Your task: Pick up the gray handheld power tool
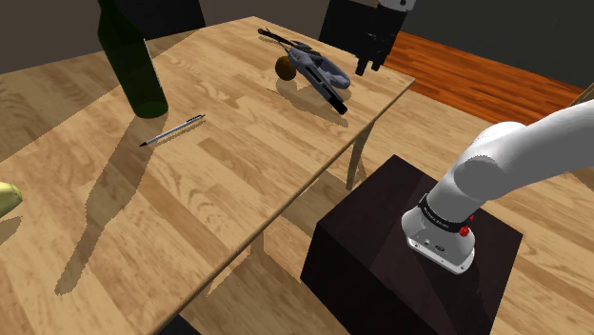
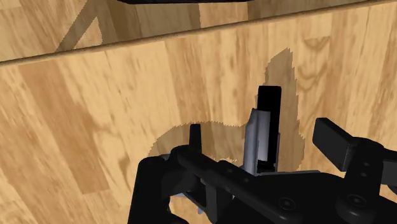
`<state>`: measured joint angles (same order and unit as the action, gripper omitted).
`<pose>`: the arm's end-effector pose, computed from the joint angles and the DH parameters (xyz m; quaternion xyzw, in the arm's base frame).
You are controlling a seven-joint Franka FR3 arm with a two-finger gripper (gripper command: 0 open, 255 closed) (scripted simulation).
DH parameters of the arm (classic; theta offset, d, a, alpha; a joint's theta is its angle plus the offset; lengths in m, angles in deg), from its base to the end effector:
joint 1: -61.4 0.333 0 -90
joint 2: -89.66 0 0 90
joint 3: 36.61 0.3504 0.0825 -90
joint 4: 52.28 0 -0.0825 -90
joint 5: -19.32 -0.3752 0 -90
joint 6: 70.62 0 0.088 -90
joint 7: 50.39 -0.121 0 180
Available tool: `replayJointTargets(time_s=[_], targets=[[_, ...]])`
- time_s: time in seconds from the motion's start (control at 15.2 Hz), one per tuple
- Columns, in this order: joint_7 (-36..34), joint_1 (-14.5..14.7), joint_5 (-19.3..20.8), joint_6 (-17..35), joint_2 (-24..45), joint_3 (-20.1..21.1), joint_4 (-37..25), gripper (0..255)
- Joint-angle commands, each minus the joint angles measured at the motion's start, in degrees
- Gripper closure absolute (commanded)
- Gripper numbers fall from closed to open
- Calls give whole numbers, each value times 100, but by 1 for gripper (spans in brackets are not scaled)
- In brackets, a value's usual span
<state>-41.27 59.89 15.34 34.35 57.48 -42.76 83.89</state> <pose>0.3548 -0.0473 0.5427 -0.9980 -0.0120 -0.0155 0.0606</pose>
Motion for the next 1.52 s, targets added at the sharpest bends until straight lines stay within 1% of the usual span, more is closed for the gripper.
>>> replayJointTargets(time_s=[0.0, 0.26, 0.46, 0.66, 0.92, 0.99, 1.45], targets=[[268, 18, -17, 371, 342, -137, -111, 0], [857, 53, -136, 949, 1040, -440, -464, 0], [1324, 95, -321, 1307, 1596, -653, -817, 0], [1815, 132, -592, 1588, 2172, -843, -1246, 0], [2491, 134, -1069, 1826, 2970, -1033, -1937, 0], [2529, 126, -1099, 1835, 3015, -1035, -1980, 0], [2735, 132, -1274, 2364, 3209, -1030, -1610, 0]])
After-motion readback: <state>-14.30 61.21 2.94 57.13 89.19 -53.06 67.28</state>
